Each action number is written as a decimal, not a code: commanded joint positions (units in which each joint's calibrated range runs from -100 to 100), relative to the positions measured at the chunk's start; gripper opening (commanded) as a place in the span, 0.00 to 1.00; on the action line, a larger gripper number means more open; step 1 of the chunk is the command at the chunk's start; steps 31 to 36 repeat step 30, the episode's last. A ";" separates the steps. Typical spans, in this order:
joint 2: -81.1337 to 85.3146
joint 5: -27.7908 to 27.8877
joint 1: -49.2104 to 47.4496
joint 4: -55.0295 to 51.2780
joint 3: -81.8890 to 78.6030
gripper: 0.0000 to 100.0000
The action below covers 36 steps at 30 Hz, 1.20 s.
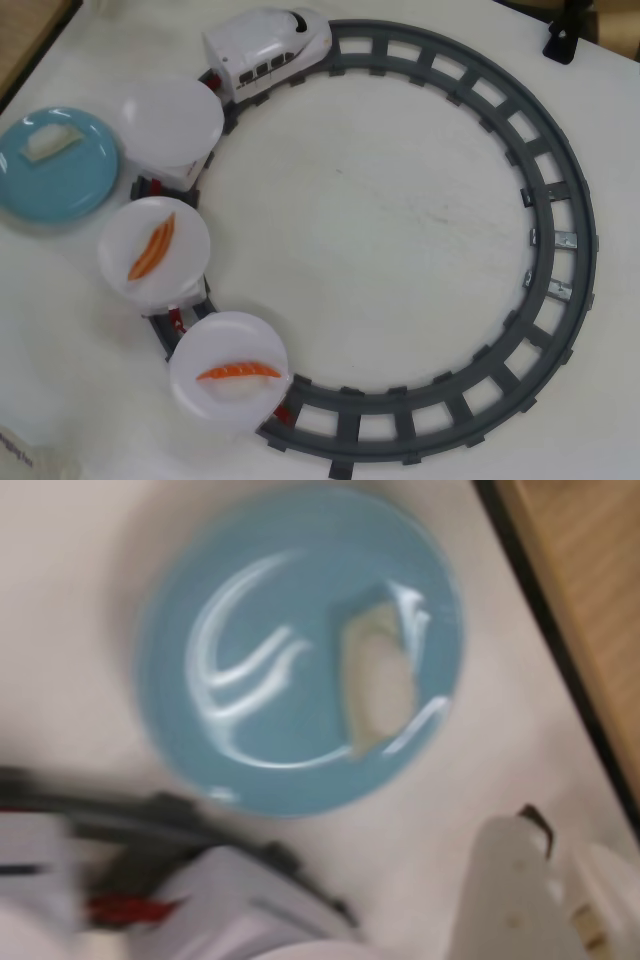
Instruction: Pick up the sushi from the Shinkansen and put it on the blue dish
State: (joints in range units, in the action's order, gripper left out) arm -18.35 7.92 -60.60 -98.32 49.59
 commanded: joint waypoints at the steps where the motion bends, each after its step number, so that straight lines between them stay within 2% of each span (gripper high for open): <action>1: 21.21 -0.54 -1.81 2.82 -24.07 0.24; 10: 65.26 -6.87 -9.55 36.88 -92.33 0.24; 13: 77.12 -8.91 -10.08 43.50 -106.22 0.16; 16: 85.66 -9.64 -10.52 44.26 -114.06 0.02; 21: 92.63 -9.38 -10.70 44.26 -120.82 0.03; 36: 93.88 -9.22 -10.70 43.67 -121.18 0.03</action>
